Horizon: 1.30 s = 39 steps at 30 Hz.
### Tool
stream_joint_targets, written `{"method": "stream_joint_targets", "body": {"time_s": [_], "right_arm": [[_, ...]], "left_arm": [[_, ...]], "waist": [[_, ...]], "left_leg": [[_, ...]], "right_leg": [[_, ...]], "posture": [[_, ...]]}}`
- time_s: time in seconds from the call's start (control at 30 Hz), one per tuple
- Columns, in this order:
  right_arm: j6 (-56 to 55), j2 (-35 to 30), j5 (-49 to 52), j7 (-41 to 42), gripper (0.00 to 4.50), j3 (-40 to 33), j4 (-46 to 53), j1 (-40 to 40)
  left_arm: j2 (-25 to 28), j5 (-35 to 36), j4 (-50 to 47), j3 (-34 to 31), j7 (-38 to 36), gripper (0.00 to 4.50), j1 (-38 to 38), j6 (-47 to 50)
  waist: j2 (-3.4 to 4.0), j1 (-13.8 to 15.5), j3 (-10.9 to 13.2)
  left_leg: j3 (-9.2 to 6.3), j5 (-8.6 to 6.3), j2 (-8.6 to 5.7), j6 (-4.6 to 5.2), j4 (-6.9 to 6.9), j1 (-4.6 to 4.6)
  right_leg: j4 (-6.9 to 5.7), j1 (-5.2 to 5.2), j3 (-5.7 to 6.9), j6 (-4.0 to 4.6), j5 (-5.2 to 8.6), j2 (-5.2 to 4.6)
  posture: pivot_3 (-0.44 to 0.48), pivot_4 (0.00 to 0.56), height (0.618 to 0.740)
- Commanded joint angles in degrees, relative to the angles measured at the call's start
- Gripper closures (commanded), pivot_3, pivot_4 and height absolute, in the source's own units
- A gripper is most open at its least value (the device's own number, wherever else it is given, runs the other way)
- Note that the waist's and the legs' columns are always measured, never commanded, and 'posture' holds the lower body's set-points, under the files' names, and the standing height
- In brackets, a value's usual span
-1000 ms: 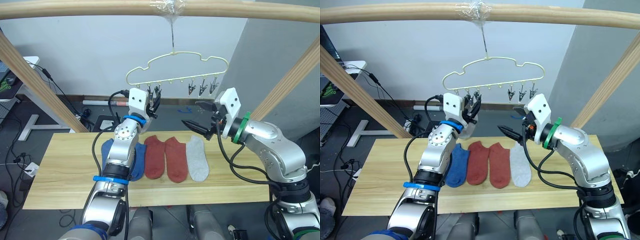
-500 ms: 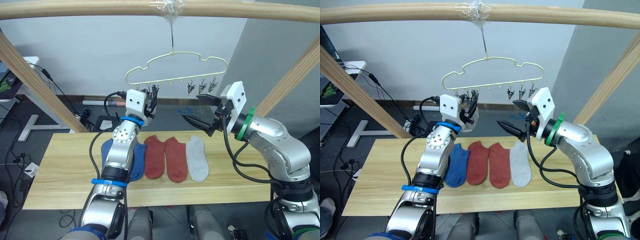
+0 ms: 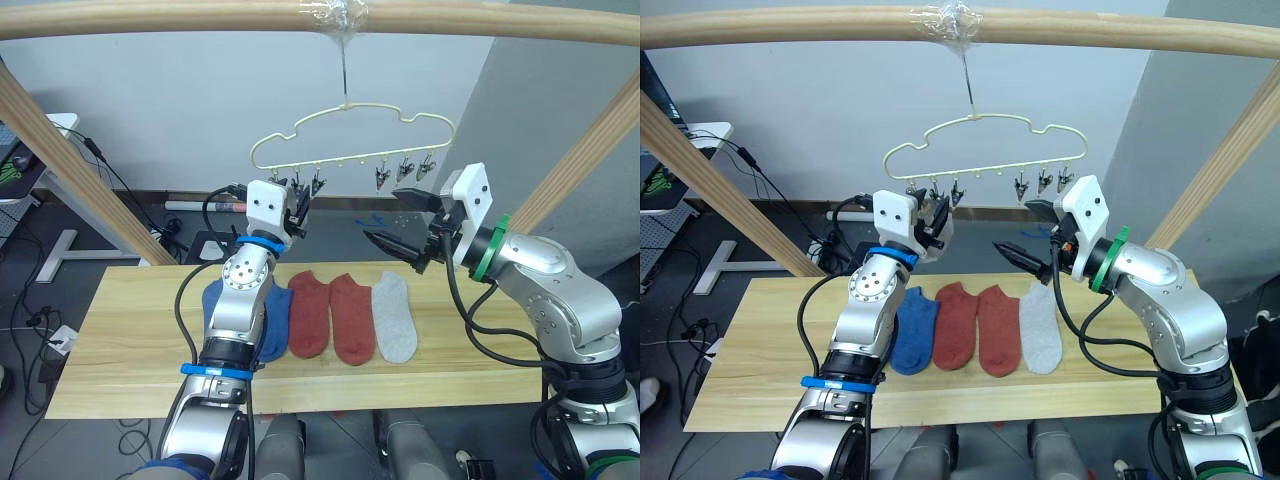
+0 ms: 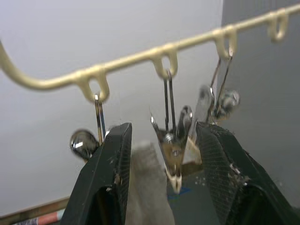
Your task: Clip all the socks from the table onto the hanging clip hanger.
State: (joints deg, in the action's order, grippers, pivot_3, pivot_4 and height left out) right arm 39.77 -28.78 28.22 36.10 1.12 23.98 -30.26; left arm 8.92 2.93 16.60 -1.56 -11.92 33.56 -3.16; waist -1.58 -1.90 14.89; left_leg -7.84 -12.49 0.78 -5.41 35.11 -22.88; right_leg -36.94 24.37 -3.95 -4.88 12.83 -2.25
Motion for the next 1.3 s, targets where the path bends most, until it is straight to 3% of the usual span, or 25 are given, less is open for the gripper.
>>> {"method": "stream_joint_targets", "body": {"time_s": [0.03,0.07,1.23,1.3], "right_arm": [[-0.1,-0.5,0.8,-0.6,0.00,-1.4,2.7,-0.9],[0.1,-0.5,0.8,-0.6,0.00,-1.4,2.8,-0.9],[0.7,-0.3,0.8,-1.6,0.00,-0.9,2.7,-1.9],[0.8,-0.3,0.9,-1.6,0.00,-0.9,2.8,-1.9]], "left_arm": [[-0.2,0.0,1.0,-0.3,0.2,2.66,2.3,-1.9],[-0.3,0.2,1.3,-0.3,0.0,2.81,2.5,-2.0],[-1.6,2.0,2.5,-1.2,-0.6,2.81,3.9,-1.8],[-1.7,2.1,2.4,-1.0,-0.9,3.18,3.9,-1.9]], "waist": [[0.00,0.0,0.0],[0.00,0.0,0.0],[0.00,0.0,0.0],[0.00,0.0,0.0]], "left_leg": [[-0.01,0.00,0.00,0.00,0.00,0.00],[0.00,0.00,0.00,0.00,0.00,0.00],[0.00,0.00,0.00,0.00,0.01,0.00],[0.00,0.00,0.00,0.00,0.01,0.00]], "right_leg": [[-0.01,0.00,0.00,0.00,0.00,0.00],[-0.01,0.00,0.00,-0.01,0.00,0.00],[-0.01,0.00,0.00,-0.01,0.00,0.00],[-0.01,0.00,0.00,-0.01,0.00,0.00]], "posture": [[-0.005,0.217,0.740],[-0.012,0.223,0.740],[-0.019,0.224,0.740],[-0.019,0.224,0.740]]}}
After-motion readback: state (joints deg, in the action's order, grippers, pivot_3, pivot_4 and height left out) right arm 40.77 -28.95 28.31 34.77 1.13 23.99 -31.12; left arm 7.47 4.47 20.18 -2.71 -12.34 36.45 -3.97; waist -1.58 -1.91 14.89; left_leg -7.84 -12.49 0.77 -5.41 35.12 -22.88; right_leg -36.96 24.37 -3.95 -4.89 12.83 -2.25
